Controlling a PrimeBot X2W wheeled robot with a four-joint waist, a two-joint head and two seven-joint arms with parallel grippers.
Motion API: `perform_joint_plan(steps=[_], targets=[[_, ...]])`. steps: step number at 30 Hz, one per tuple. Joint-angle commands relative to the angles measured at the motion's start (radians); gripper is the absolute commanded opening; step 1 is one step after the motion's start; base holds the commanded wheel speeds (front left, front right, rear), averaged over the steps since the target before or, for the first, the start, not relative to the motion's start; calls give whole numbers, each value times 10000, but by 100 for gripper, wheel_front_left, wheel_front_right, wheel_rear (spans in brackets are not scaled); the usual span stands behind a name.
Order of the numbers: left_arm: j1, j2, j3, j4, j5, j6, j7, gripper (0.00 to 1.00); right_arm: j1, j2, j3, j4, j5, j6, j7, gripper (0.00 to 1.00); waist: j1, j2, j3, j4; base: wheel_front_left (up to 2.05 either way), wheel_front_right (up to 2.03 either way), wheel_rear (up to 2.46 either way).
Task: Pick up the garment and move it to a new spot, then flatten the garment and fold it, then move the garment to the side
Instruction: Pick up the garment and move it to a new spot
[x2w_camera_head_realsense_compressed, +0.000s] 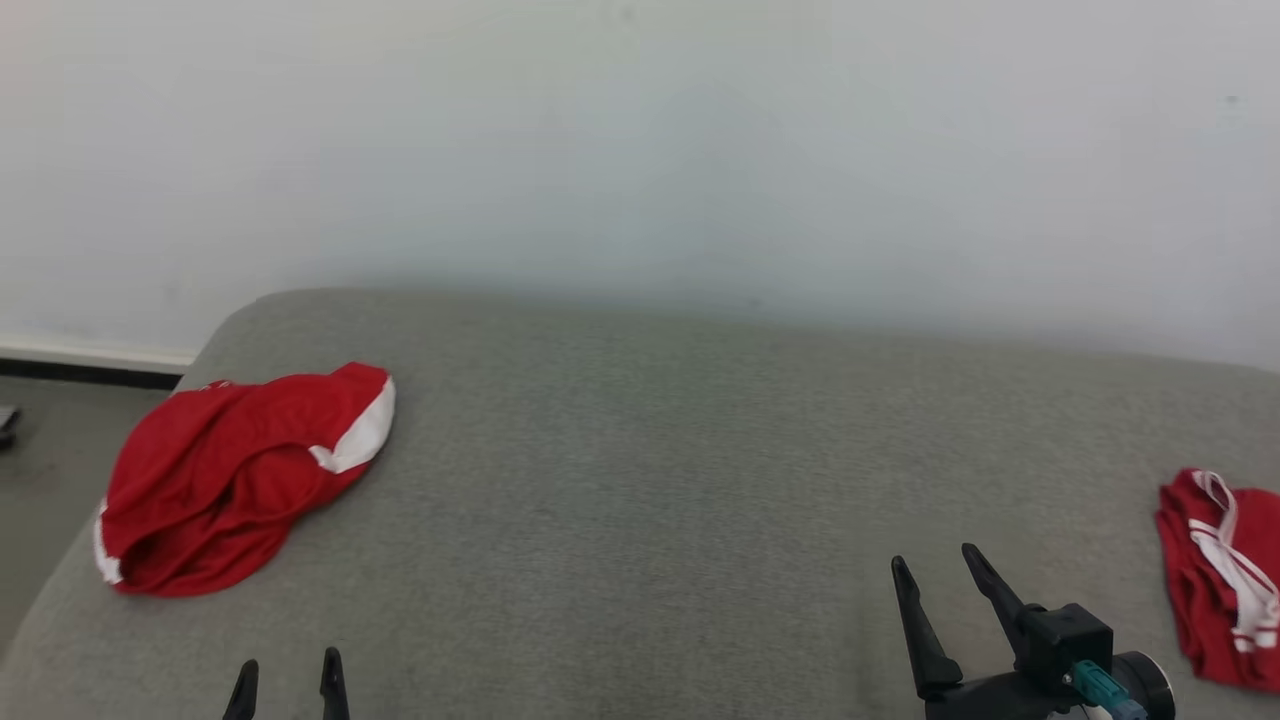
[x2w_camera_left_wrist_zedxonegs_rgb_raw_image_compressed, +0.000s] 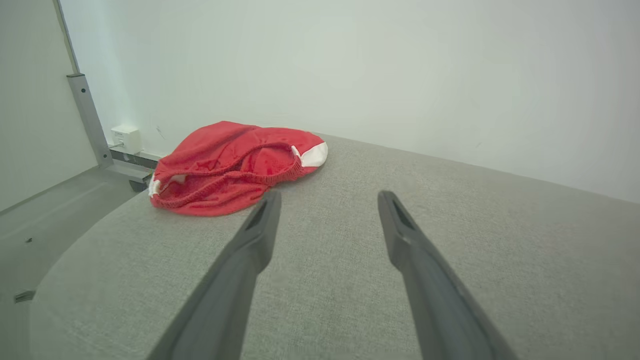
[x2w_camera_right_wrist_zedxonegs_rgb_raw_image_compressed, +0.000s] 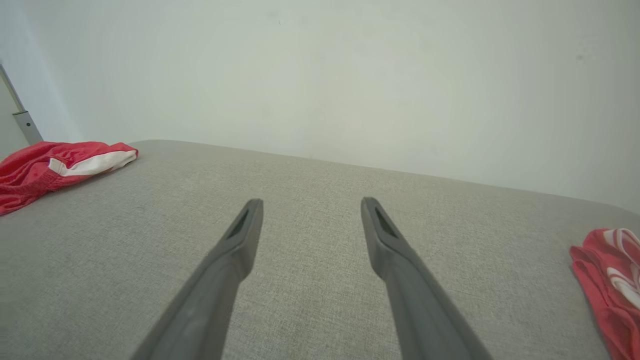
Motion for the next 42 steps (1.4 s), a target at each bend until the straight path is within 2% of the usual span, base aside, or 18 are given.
perform_joint_plan(steps=[1,10,18,35,42], targets=[[145,35,81,-45,80,2,-2,100,60,80,7,10,39,-29,-61,100,-1,-1,-66,810,0,0,0],[316,81,267,-195,213,-42,-2,100,121,241,-119,85,65,-29,-122,100,-1,-1,-129,1873,0,0,0],[451,74,439,-313,263,11,-2,100,170,322,-109,149,47,-29,-171,100,-1,-1,-184,2415,0,0,0],[668,10,579,-421,13,111,-2,100,270,320,-91,157,66,-29,-186,100,-1,-1,-50,2427,0,0,0],[-70,113,621,405,-257,-188,110,100,257,286,15,-116,-43,-29,-176,100,-1,-1,394,2026,0,0,0]])
